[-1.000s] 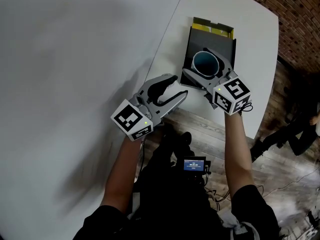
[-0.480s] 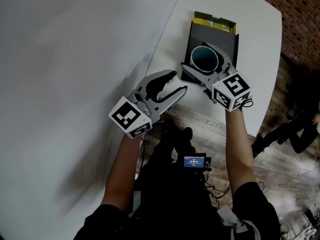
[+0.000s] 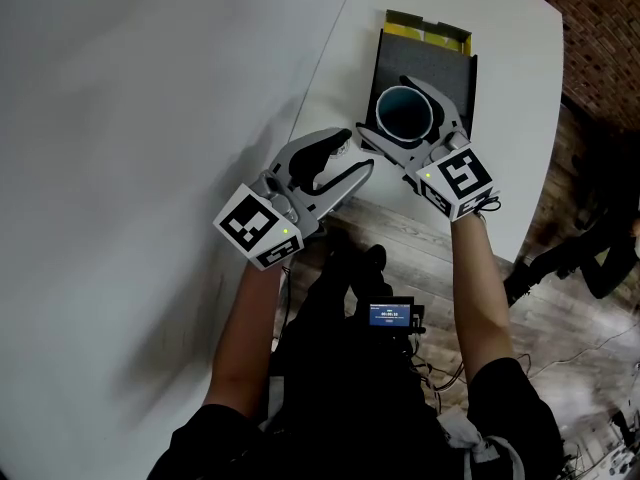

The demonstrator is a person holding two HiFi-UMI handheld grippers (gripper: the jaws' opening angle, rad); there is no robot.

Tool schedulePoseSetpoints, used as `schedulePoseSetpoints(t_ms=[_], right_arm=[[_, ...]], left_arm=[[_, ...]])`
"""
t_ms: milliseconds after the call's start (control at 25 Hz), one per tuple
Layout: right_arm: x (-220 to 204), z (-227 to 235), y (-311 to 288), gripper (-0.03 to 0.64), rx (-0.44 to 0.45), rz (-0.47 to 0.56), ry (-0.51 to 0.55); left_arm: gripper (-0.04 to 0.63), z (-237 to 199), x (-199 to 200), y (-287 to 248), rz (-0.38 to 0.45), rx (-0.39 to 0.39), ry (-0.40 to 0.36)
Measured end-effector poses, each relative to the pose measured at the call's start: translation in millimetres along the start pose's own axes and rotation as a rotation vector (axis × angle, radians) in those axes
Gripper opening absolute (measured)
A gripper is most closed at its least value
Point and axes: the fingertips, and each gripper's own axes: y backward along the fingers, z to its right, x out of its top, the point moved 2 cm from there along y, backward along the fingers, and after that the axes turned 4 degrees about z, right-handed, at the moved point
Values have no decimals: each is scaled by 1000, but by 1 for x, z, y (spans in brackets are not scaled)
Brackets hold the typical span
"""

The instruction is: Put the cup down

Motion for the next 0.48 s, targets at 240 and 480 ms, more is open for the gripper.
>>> schedulePoseSetpoints(t_ms=[240,480], right_arm=[[-2,-1,1,430,-8,16,19],[-2,1,1,430,-2,12,13]], left_arm=[[201,0,1,2,3,1,2],[201,1,3,2,5,-2,-1]])
